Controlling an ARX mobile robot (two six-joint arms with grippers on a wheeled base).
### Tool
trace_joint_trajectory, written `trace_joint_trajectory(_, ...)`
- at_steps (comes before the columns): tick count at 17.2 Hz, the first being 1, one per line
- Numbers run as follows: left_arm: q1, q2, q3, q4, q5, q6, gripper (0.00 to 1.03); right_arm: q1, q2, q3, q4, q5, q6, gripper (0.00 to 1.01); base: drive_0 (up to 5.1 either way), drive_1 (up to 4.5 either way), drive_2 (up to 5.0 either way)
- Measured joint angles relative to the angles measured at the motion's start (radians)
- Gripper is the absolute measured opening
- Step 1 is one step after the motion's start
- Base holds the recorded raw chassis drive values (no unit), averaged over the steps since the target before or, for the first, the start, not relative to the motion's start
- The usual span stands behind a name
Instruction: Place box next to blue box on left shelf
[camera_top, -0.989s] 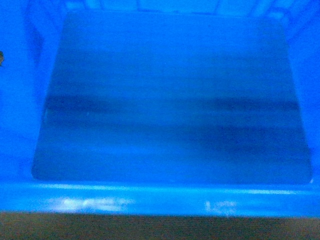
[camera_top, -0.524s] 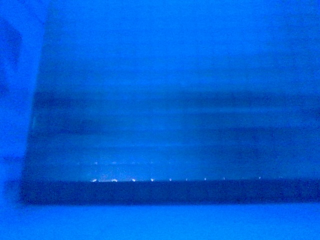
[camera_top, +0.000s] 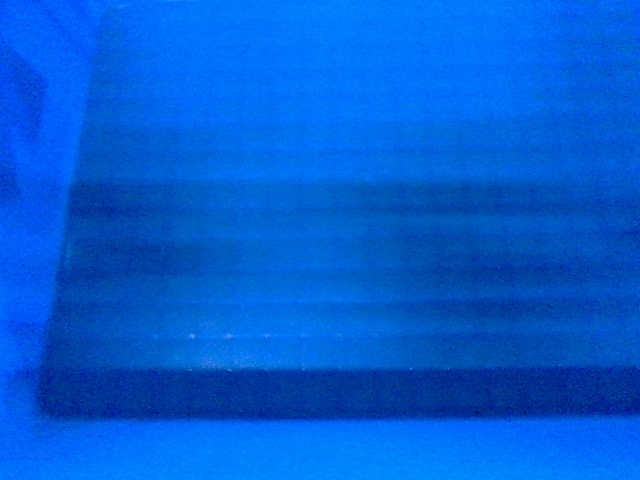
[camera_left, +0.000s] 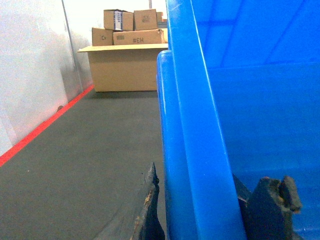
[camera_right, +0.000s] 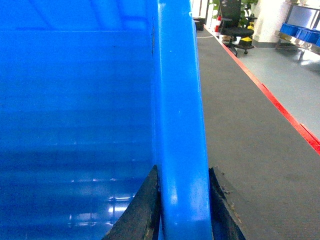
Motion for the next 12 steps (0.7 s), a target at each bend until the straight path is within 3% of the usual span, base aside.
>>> trace_joint_trajectory(12, 0.000, -0.001, 0.000, 0.000, 0.000, 0.000, 0.31, 0.000, 0.000, 0.000, 0.000, 0.001, 0.000, 0.21, -1.7, -1.68, -1.7)
